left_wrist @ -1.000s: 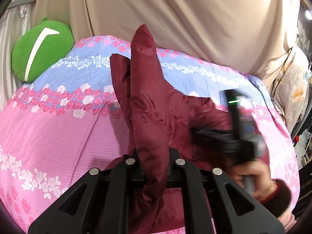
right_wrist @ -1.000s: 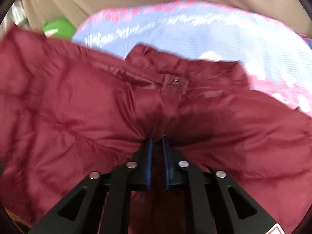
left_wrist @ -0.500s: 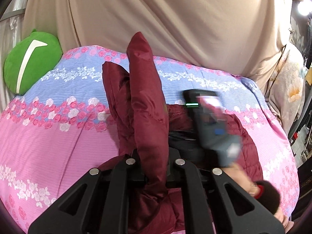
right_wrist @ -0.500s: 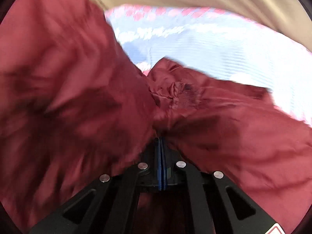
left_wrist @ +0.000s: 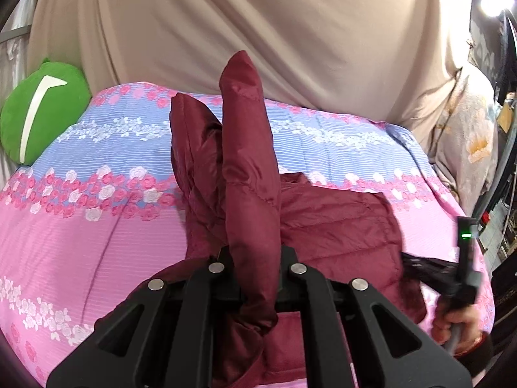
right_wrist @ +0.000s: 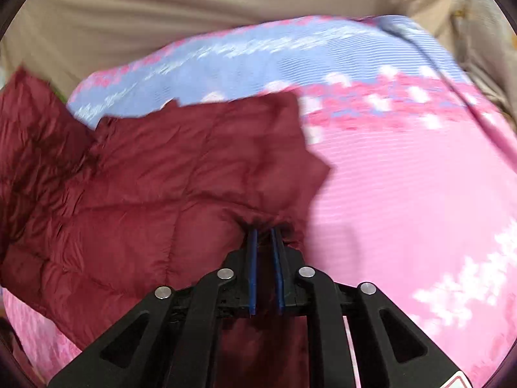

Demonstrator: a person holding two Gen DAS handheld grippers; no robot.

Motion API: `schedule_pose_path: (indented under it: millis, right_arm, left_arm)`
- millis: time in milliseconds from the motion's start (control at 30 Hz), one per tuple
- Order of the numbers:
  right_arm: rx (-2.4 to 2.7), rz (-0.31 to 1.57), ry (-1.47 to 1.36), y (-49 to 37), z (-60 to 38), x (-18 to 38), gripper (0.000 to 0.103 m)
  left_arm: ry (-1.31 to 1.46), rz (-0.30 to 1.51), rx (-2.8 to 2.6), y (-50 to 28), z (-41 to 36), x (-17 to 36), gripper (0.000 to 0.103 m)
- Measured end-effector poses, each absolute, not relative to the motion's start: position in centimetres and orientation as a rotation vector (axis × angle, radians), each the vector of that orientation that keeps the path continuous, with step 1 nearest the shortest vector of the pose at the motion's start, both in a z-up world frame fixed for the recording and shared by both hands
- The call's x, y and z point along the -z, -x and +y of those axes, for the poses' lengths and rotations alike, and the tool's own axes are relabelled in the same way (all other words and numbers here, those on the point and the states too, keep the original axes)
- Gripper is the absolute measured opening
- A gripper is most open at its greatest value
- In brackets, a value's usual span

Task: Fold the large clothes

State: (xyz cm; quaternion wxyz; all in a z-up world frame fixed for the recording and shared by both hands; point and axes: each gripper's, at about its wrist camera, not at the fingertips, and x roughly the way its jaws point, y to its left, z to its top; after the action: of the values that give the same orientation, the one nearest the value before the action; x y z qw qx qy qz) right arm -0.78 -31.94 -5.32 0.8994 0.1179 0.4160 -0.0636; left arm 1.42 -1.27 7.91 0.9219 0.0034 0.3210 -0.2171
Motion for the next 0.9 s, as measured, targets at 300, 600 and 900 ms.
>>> schedule_pose_path:
  millis: [300,600,900]
  right_arm:
    - [0.046,0.871,-0.223,-2.9,-30.0,7.3,0.009]
    - [0.093,0.771,-0.458,5.1,-36.9,4.8,0.020]
    - [0.112,0.686,-0.486,11.8,-36.8,3.4,0.030]
  left_arm:
    - [-0.109,0.654,0.613,0.0,-10.5,-8.9,0.008]
    - [-0.253,0.843,0.674,-3.2,-20.2,-0.9,0.008]
    - [-0.211,0.813,0.722,-1.8,-19.0,-2.5,0.022]
